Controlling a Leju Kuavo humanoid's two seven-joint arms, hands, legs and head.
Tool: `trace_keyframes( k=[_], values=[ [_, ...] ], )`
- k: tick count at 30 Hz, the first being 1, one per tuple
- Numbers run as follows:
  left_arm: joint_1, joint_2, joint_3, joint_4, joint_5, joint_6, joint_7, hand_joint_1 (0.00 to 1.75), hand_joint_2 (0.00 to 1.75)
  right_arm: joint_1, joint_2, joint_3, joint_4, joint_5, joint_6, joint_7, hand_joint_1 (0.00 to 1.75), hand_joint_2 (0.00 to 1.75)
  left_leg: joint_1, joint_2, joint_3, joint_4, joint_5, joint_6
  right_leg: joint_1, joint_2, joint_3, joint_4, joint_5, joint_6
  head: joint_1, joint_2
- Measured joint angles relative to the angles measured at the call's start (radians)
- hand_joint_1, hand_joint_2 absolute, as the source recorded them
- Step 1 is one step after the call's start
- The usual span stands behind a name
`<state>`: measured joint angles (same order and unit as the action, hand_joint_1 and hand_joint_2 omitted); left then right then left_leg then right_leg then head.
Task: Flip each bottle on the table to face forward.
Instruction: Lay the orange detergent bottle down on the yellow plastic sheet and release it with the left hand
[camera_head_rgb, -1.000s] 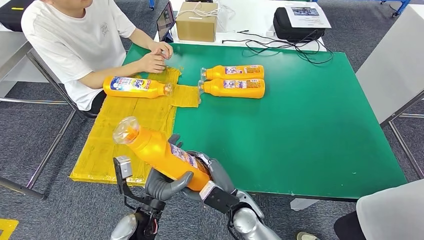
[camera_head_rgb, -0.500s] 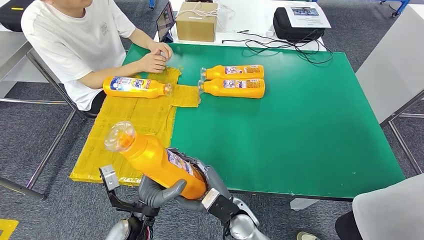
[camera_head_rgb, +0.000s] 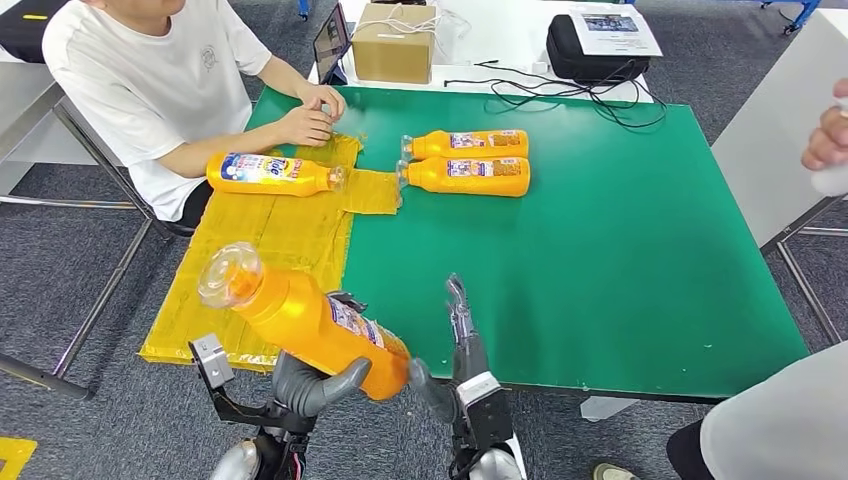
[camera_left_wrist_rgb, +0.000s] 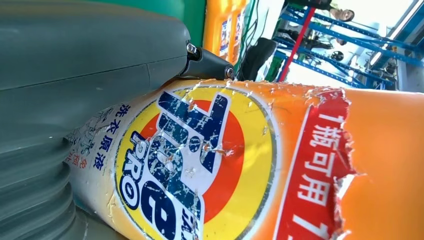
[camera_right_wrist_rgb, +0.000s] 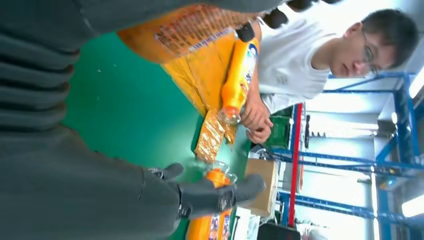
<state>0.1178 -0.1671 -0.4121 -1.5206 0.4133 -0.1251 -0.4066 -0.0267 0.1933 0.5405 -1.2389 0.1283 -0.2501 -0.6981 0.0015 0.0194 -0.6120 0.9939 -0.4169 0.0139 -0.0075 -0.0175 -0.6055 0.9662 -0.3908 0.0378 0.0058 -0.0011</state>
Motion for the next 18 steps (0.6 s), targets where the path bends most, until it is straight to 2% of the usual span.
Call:
trace_keyframes(
  k=[3,9,12,14,18],
  values=[
    [-0.001,0.0,0.001,0.0,-0.019,0.021,-0.003,1.75,1.75,0.009,0.0,-0.013,-0.024,-0.011,-0.024,0.0,0.0,0.0,0.0,0.0,0.0,0.0,0.0,0.0,0.0,0.0,0.0,0.0,0.0,0.0,0.0,0.0],
    [-0.008,0.009,0.008,0.002,-0.212,0.192,-0.033,1.75,1.75,0.044,-0.001,-0.06,-0.116,-0.058,-0.139,0.0,0.0,0.0,0.0,0.0,0.0,0.0,0.0,0.0,0.0,0.0,0.0,0.0,0.0,0.0,0.0,0.0],
    [-0.011,0.016,0.012,0.003,-0.259,0.228,-0.038,1.75,1.75,0.061,-0.002,-0.076,-0.153,-0.059,-0.167,0.0,0.0,0.0,0.0,0.0,0.0,0.0,0.0,0.0,0.0,0.0,0.0,0.0,-0.001,0.001,0.0,0.0],
    [-0.011,0.021,0.016,0.004,-0.33,0.277,-0.037,1.75,1.75,0.074,-0.002,-0.086,-0.18,-0.058,-0.218,0.0,0.0,0.0,0.0,0.0,0.0,0.0,0.0,0.0,0.0,0.0,0.0,0.0,-0.001,0.001,0.0,0.0],
    [-0.019,0.035,0.032,0.007,-0.589,0.424,-0.006,1.75,1.75,0.109,-0.003,-0.121,-0.264,-0.054,-0.373,0.0,0.0,0.0,0.0,0.0,-0.001,0.0,0.0,0.0,0.0,0.0,0.0,0.0,-0.001,0.001,0.0,0.0]
  ],
)
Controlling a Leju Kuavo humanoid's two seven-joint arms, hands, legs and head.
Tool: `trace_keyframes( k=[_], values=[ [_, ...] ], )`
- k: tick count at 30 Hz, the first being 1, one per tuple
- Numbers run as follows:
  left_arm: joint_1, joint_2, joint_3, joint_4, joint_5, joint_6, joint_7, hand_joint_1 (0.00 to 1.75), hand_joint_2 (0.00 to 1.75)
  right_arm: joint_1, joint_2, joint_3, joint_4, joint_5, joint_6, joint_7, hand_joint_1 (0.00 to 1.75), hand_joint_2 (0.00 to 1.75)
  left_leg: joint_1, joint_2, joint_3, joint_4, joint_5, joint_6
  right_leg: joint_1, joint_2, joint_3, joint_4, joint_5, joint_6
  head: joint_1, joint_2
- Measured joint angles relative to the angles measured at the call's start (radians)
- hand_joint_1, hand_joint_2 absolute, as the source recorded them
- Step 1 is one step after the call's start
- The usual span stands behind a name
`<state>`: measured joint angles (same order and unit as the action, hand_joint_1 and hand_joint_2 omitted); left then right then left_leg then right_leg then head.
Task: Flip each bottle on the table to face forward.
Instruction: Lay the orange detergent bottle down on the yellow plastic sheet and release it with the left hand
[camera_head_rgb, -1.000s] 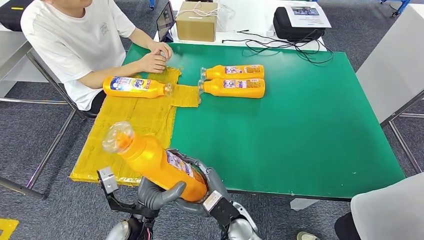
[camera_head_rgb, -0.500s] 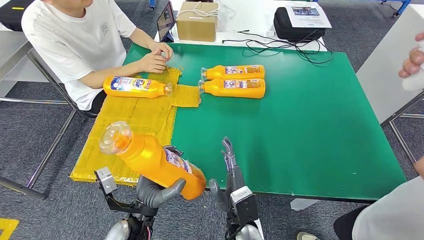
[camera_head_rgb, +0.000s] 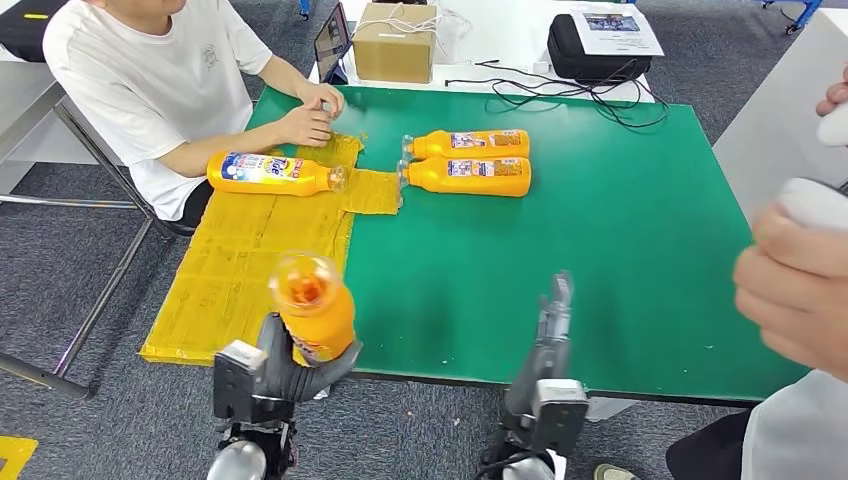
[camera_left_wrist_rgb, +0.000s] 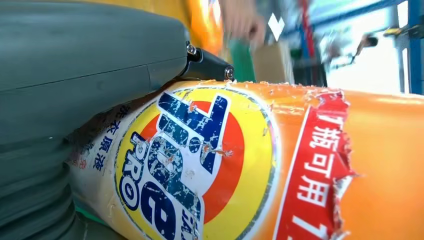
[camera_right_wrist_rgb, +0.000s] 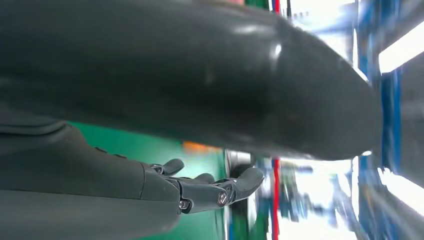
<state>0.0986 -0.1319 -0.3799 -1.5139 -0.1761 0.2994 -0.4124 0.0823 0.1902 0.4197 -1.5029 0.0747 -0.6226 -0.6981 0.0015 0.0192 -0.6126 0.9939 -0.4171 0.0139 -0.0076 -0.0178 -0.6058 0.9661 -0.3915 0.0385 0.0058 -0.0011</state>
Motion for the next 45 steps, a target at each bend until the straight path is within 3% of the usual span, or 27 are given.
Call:
trace_keyframes(
  k=[4,11,18,31,35,36,37,40,41,45],
  values=[
    [-0.046,0.007,0.022,0.021,-0.251,0.104,0.045,1.75,1.75,0.017,0.001,-0.047,-0.081,0.019,-0.067,0.0,0.0,0.0,0.0,0.0,0.0,0.0,0.0,0.0,0.0,0.0,0.0,0.0,0.0,0.0,0.0,0.0],
    [-0.121,0.008,0.05,0.112,-0.556,0.225,0.137,1.75,1.75,0.024,0.009,-0.091,-0.136,-0.015,-0.048,0.0,0.0,0.0,0.0,0.0,0.001,0.0,0.0,0.0,0.0,0.0,0.001,0.0,0.001,0.0,0.0,0.0],
    [-0.192,0.014,0.098,0.251,-0.735,0.223,0.229,1.75,1.75,0.033,0.047,-0.107,-0.138,-0.034,0.016,0.0,0.0,0.0,0.0,0.0,0.0,0.0,0.0,0.0,0.0,0.0,0.0,0.0,0.0,0.0,0.0,0.0],
    [-0.362,0.042,0.162,0.556,-0.922,0.175,0.372,1.75,1.75,0.046,0.067,-0.108,-0.138,-0.044,0.06,0.0,0.0,0.0,0.0,0.0,0.0,0.0,0.001,0.0,0.0,-0.001,0.0,0.0,0.0,0.0,0.0,0.0],
    [-0.431,0.052,0.17,0.684,-1.024,0.148,0.454,1.75,1.75,0.046,0.072,-0.117,-0.133,-0.053,0.098,0.0,0.0,0.0,0.0,0.0,0.0,0.0,0.001,0.0,0.0,-0.001,0.001,0.0,0.0,0.0,0.0,0.0],
    [-0.453,0.054,0.169,0.72,-1.054,0.14,0.477,1.69,1.75,0.045,0.074,-0.121,-0.13,-0.054,0.107,0.0,0.0,0.0,0.0,0.0,0.0,0.0,0.001,0.0,0.0,-0.001,0.001,0.0,0.0,0.0,0.0,0.0],
    [-0.475,0.055,0.169,0.752,-1.078,0.131,0.497,1.46,1.75,0.044,0.075,-0.124,-0.127,-0.052,0.116,0.0,0.0,0.0,0.0,-0.001,0.001,0.0,0.001,0.0,0.0,-0.001,0.002,0.0,0.0,0.0,0.0,0.0],
    [-0.543,0.056,0.167,0.846,-1.139,0.084,0.541,0.47,1.75,0.038,0.08,-0.132,-0.116,-0.043,0.136,0.0,0.0,0.0,0.0,-0.002,0.004,0.0,0.001,0.0,0.0,-0.001,0.005,0.0,0.0,0.0,0.0,0.0],
    [-0.565,0.056,0.166,0.87,-1.149,0.062,0.547,0.35,1.75,0.035,0.082,-0.135,-0.111,-0.042,0.138,0.0,0.0,0.0,0.0,-0.003,0.006,0.0,0.001,0.0,0.0,-0.002,0.007,0.0,0.0,0.0,0.0,0.0],
    [-0.638,0.055,0.164,0.948,-1.156,-0.018,0.551,0.35,1.75,0.018,0.086,-0.153,-0.095,-0.052,0.142,0.0,0.0,0.0,0.0,-0.005,0.01,0.0,0.001,-0.001,0.0,-0.002,0.011,0.0,0.0,-0.001,0.0,0.0]
  ],
)
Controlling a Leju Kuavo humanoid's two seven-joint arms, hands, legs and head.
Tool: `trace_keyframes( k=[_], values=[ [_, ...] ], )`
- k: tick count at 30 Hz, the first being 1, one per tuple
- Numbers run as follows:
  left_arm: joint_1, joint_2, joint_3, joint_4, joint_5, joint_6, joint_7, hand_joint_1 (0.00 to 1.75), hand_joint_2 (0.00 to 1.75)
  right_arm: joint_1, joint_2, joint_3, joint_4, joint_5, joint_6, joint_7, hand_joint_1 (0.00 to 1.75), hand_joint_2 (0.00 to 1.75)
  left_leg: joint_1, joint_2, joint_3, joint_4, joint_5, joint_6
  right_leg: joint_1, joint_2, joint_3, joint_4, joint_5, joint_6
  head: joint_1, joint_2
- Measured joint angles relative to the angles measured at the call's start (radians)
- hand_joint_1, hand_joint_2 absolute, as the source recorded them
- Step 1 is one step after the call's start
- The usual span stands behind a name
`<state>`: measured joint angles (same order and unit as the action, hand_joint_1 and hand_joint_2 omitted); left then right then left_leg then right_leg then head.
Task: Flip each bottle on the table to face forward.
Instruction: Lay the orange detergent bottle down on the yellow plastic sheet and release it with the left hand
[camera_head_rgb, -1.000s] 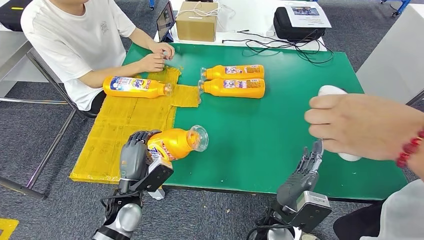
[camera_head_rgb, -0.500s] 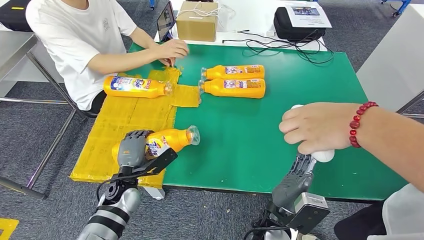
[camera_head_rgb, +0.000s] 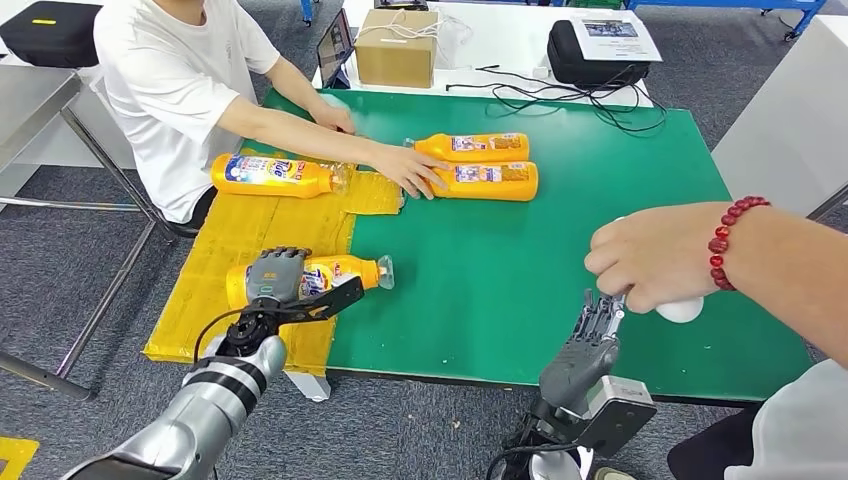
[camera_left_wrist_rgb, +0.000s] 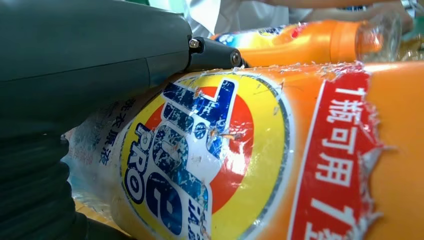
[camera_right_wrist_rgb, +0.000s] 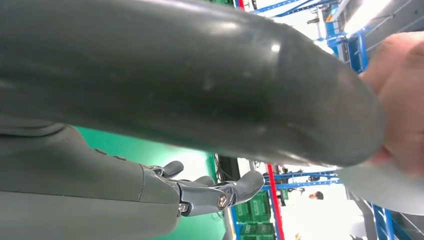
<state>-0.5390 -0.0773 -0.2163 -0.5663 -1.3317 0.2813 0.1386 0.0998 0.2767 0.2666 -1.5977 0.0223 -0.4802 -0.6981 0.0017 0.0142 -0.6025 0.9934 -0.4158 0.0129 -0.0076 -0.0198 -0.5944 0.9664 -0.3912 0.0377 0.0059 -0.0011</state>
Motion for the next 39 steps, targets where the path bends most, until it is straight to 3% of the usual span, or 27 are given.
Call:
trace_keyframes(
  k=[4,9,14,18,21,24,26,30,39],
  values=[
    [-0.033,-0.001,0.0,0.042,0.0,-0.014,0.0,0.35,1.75,-0.011,0.001,-0.012,0.013,-0.005,0.001,0.0,0.0,0.0,0.0,0.0,0.0,0.0,0.003,-0.001,0.0,0.0,0.0,0.0,0.002,-0.002,0.0,0.0],
    [-0.051,-0.002,0.0,0.069,0.0,-0.021,-0.002,0.0,1.75,-0.015,0.004,-0.02,0.025,-0.005,0.001,0.0,0.0,0.0,0.0,0.0,0.001,0.0,0.005,-0.001,0.0,0.0,0.0,0.0,0.003,-0.002,0.0,0.0],
    [-0.078,-0.004,0.002,0.094,0.025,-0.095,-0.025,0.0,1.75,-0.027,0.008,-0.037,0.037,-0.003,0.004,0.0,0.0,0.0,0.0,0.0,0.001,0.0,0.005,-0.001,0.0,-0.001,0.001,0.0,0.003,-0.002,0.0,0.0],
    [-0.088,-0.007,0.026,0.103,0.111,-0.154,-0.106,0.0,1.75,-0.031,0.011,-0.055,0.052,0.0,0.007,0.0,0.0,0.0,0.0,0.0,0.001,0.0,0.005,-0.001,0.0,-0.001,0.002,0.0,0.003,-0.002,0.0,0.0],
    [-0.075,-0.017,0.054,0.089,0.22,-0.15,-0.224,0.0,1.75,-0.03,0.014,-0.062,0.056,0.008,0.005,0.0,0.0,0.0,0.0,0.0,0.001,0.0,0.005,-0.001,0.0,-0.002,0.001,0.0,0.003,-0.001,0.0,0.0],
    [-0.025,-0.048,0.093,0.013,0.439,-0.172,-0.374,0.0,1.75,-0.025,0.014,-0.064,0.057,0.012,-0.001,0.0,0.0,0.0,0.0,-0.001,-0.001,0.0,0.005,0.0,-0.001,-0.002,0.0,0.0,0.003,-0.001,0.0,0.0],
    [0.029,-0.073,0.115,-0.084,0.63,-0.208,-0.42,0.0,1.75,-0.019,0.014,-0.064,0.057,0.013,-0.009,0.0,0.0,0.0,-0.001,0.0,-0.002,0.0,0.005,0.0,-0.001,-0.002,-0.001,0.0,0.003,-0.001,0.0,0.0],
    [0.113,-0.1,0.128,-0.263,0.856,-0.197,-0.412,0.0,1.75,-0.011,0.014,-0.064,0.059,0.013,-0.032,0.0,0.0,0.0,-0.001,0.0,-0.007,0.001,0.004,0.0,-0.001,-0.002,-0.006,0.0,0.003,-0.001,0.0,0.0],
    [0.193,-0.093,0.095,-0.504,1.038,-0.079,-0.454,0.0,1.75,-0.004,0.01,-0.059,0.059,0.015,-0.073,0.0,0.0,0.0,0.001,0.0,-0.01,0.0,0.005,-0.001,0.001,-0.002,-0.01,0.0,0.003,-0.001,0.0,0.0]
  ],
)
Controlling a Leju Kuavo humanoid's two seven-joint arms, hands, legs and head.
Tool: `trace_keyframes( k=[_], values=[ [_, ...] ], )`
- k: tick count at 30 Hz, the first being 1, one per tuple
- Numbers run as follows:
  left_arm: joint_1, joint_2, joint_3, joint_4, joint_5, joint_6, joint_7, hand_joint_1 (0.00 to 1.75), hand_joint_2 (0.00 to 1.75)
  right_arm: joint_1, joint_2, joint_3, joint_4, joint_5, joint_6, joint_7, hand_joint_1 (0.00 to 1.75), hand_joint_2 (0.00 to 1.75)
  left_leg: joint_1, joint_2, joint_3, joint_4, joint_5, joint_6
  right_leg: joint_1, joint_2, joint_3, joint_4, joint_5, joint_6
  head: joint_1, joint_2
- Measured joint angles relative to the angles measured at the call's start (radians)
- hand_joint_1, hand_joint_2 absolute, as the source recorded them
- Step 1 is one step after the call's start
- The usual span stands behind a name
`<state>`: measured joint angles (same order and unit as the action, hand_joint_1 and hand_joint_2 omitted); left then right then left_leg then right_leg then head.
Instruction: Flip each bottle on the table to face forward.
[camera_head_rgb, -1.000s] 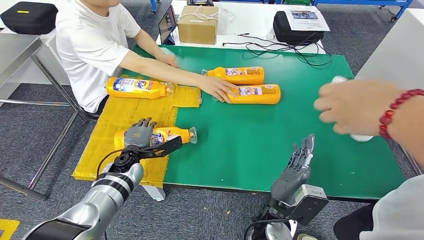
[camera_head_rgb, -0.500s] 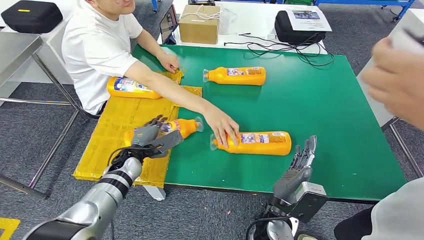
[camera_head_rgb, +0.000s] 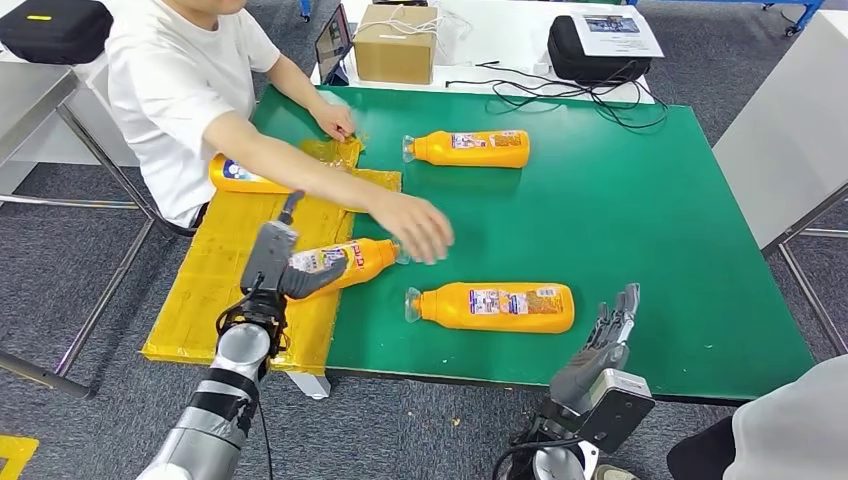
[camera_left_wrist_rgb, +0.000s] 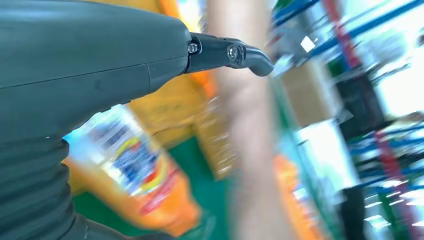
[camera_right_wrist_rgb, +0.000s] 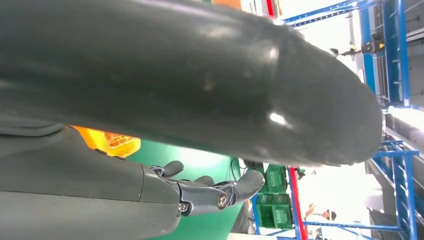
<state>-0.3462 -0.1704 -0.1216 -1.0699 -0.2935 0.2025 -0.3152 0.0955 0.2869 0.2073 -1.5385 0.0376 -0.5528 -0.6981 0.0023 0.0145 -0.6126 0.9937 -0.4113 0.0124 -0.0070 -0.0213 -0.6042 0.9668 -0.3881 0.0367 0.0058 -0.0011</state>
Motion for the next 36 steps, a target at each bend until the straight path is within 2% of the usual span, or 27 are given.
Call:
trace_keyframes(
  k=[1,5,8,11,15,18,21,26,36],
  values=[
    [0.012,0.003,-0.006,-0.033,0.027,0.014,-0.014,0.0,1.75,0.001,-0.001,0.002,0.0,0.003,-0.008,0.0,0.0,0.0,0.0,0.0,0.0,0.0,0.0,0.0,0.0,0.0,0.0,0.0,0.0,0.0,0.0,0.0],
    [0.065,0.015,-0.032,-0.194,0.158,0.063,-0.078,0.0,1.75,0.004,-0.013,0.022,-0.001,0.042,-0.067,0.0,0.0,1.75,0.0,0.0,-0.002,0.0,0.0,0.0,0.0,0.0,-0.001,0.0,0.0,0.0,0.0,0.0],
    [0.111,0.024,-0.057,-0.322,0.291,0.076,-0.116,0.0,1.75,0.0,-0.04,0.057,0.01,0.175,-0.123,0.0,0.0,1.75,0.0,0.0,-0.002,0.0,-0.001,0.0,0.0,0.0,-0.002,0.0,0.0,0.0,0.0,0.0],
    [0.181,0.03,-0.076,-0.449,0.43,0.058,-0.143,0.0,1.75,-0.018,-0.088,0.081,0.084,0.432,-0.138,0.029,0.0,1.75,0.0,0.0,-0.002,0.0,-0.002,0.0,0.0,0.0,-0.002,0.0,-0.001,0.0,0.0,0.0],
    [0.299,0.03,-0.094,-0.567,0.495,0.036,-0.165,0.0,1.75,-0.062,-0.173,0.069,0.189,0.734,-0.127,0.166,0.0,1.75,-0.001,-0.001,-0.003,0.0,-0.002,0.001,-0.001,0.0,-0.002,0.0,-0.002,0.002,0.0,0.0],
    [0.371,0.025,-0.106,-0.618,0.477,0.035,-0.187,0.0,1.75,-0.117,-0.247,0.054,0.264,0.861,-0.075,0.27,0.0,1.75,-0.002,-0.001,-0.003,0.0,-0.002,0.001,-0.002,0.0,-0.002,-0.001,-0.001,0.002,0.0,0.0],
    [0.409,0.015,-0.119,-0.633,0.459,0.038,-0.187,0.0,1.75,-0.175,-0.3,0.049,0.341,0.925,-0.024,0.318,0.0,1.75,-0.003,-0.001,-0.003,0.0,-0.002,0.001,-0.003,0.0,-0.002,-0.001,-0.001,0.003,0.0,0.0],
    [0.421,-0.01,-0.152,-0.613,0.449,0.038,-0.15,0.0,1.75,-0.292,-0.353,0.049,0.506,0.959,0.026,0.372,0.0,1.75,-0.003,-0.001,-0.003,0.0,-0.001,0.002,-0.003,0.0,-0.002,-0.001,0.0,0.004,0.0,0.0],
    [0.421,-0.025,-0.2,-0.554,0.406,0.069,-0.107,0.0,1.75,-0.421,-0.384,0.077,0.723,1.017,0.102,0.451,0.0,1.75,-0.003,-0.001,-0.003,0.0,-0.001,0.002,-0.003,0.0,-0.002,0.0,0.0,0.004,0.0,0.0]
  ],
)
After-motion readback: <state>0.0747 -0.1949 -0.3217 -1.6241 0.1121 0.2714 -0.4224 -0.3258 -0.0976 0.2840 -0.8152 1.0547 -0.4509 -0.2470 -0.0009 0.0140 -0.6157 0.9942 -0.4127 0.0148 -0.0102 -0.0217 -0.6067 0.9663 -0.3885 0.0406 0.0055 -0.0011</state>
